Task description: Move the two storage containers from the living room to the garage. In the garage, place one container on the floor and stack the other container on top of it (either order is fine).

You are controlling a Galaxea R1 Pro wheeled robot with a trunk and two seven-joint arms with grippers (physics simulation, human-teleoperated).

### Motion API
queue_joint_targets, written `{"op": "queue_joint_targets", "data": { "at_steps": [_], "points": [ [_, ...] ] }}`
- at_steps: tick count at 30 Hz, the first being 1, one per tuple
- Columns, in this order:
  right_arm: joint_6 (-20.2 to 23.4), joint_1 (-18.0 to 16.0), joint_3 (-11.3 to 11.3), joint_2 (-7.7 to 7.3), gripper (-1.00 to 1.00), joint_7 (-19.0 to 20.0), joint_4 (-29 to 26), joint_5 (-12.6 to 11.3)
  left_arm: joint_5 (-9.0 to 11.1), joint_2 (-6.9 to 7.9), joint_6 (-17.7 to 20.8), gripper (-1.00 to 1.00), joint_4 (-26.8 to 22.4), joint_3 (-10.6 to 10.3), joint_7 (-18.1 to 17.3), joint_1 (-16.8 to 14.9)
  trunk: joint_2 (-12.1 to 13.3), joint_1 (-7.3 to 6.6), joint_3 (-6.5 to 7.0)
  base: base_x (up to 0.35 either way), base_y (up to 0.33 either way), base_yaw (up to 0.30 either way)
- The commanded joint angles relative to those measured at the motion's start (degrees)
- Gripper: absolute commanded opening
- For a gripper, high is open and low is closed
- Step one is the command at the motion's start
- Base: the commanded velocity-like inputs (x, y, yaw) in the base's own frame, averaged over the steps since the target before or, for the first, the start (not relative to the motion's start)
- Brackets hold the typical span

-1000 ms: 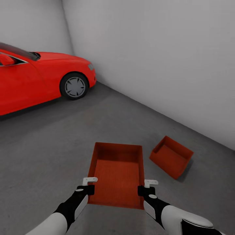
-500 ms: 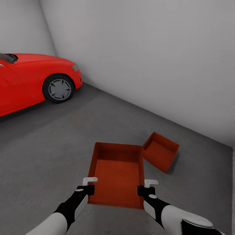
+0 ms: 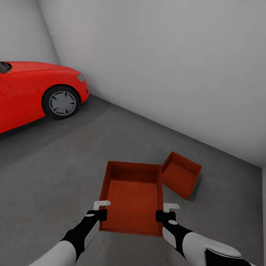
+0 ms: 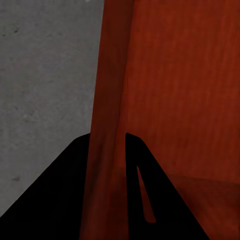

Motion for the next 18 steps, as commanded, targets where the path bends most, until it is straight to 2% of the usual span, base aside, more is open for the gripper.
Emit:
{"op": "queue_joint_targets", "data": {
  "at_steps": [1, 18],
  "points": [
    [-0.04, 0.00, 0.89, -0.09, -1.00, -0.15, 1.01, -0.80, -0.18, 2.46, 0.13, -1.00, -3.09, 0.24, 0.81, -0.07, -0.04, 0.04, -0.06, 0.319, 0.000, 0.000],
    [-0.04, 0.00, 0.89, -0.09, -1.00, -0.20, 1.01, -0.80, -0.21, 2.46, 0.14, -1.00, -3.09, 0.24, 0.81, -0.07, -0.04, 0.04, -0.06, 0.321, 0.000, 0.000]
  ]
}}
